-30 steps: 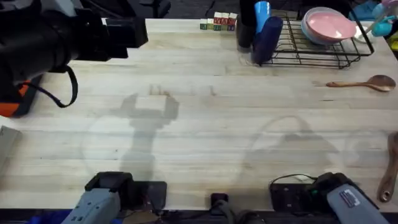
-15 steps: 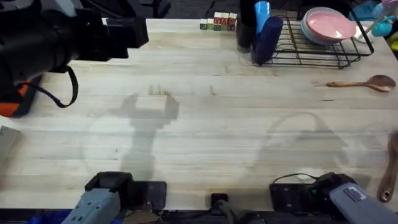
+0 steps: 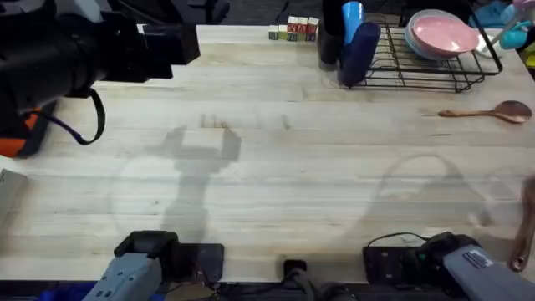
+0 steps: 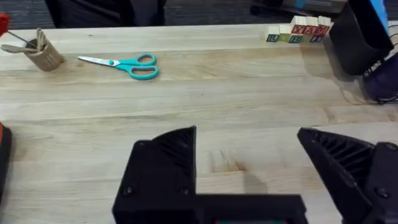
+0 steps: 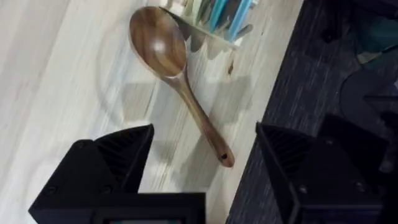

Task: Pick up the spoon on the table one by one and put them onto the rack

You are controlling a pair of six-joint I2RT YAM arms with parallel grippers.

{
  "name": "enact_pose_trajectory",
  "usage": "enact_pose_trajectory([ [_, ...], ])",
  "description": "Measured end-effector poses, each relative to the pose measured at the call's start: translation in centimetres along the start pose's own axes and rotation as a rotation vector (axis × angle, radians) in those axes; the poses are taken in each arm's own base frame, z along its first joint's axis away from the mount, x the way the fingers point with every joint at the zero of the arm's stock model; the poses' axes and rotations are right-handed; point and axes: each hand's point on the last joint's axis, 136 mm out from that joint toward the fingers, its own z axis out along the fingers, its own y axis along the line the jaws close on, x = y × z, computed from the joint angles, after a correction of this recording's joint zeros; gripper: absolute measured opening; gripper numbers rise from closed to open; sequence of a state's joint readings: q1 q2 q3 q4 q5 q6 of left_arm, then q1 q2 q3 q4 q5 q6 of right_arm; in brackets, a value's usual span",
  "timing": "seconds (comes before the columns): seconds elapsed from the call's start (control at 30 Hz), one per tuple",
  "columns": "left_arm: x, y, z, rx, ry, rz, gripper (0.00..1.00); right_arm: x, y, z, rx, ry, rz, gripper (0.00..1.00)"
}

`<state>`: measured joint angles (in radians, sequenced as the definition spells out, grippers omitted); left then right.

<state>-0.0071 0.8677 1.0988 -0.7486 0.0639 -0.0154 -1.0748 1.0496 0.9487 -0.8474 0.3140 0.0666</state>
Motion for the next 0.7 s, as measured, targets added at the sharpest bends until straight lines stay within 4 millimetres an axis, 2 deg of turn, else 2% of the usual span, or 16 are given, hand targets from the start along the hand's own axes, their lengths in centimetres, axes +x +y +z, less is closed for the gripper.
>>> enact_pose_trajectory([
  [0.7,0.0,0.0,0.0,0.000,0.000,0.000,0.993,0.1,1.5,5.7,0.006,0.110,-0.073,0.996],
])
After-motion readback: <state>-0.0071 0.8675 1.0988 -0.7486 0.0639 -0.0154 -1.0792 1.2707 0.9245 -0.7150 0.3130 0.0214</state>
